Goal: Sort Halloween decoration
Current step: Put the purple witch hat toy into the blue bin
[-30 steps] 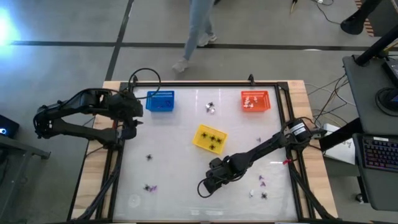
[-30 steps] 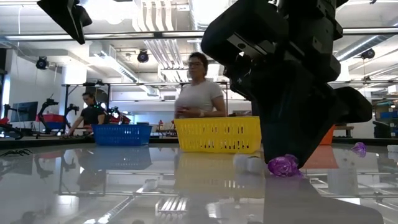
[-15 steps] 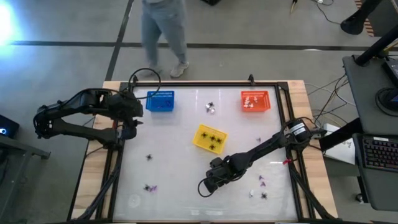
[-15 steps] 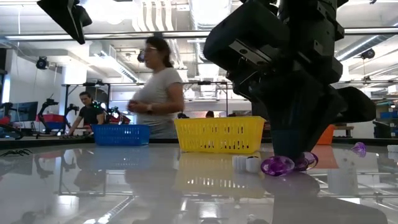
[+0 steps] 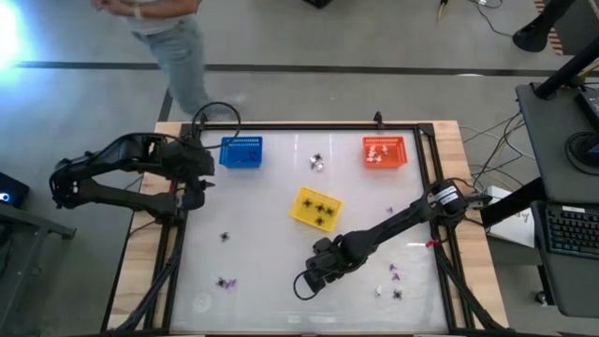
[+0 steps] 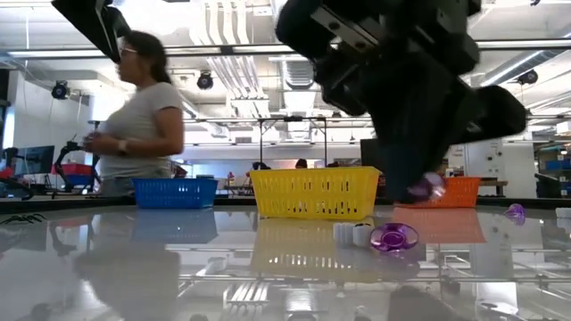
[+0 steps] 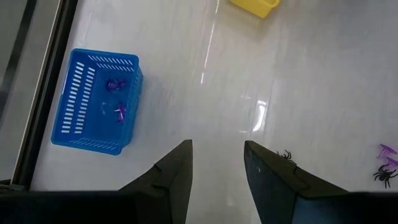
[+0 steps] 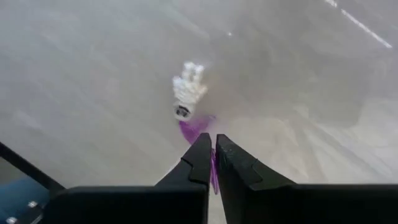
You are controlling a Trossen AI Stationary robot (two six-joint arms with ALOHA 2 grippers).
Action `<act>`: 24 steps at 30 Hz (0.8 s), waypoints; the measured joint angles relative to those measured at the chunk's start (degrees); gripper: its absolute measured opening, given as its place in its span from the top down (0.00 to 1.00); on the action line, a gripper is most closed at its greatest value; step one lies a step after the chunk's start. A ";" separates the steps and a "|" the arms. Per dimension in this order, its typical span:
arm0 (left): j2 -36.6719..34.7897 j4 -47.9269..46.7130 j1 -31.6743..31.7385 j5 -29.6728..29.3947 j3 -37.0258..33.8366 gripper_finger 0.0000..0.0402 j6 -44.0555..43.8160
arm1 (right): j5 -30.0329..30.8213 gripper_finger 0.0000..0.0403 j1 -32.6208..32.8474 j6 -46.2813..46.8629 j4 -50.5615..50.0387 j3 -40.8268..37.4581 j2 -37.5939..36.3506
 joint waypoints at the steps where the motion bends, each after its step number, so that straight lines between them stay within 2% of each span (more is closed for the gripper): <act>1: -0.16 0.00 0.00 0.00 0.00 0.68 0.00 | 0.59 0.98 -0.06 -0.25 -0.79 0.77 0.00; 13: -0.93 0.02 0.01 -0.02 0.00 0.68 1.20 | 6.18 0.98 -5.66 -6.63 -1.38 6.60 -0.09; 24: -1.03 0.58 0.01 -0.05 0.00 0.68 1.66 | 6.53 0.98 -13.10 -18.18 -1.18 11.39 -0.17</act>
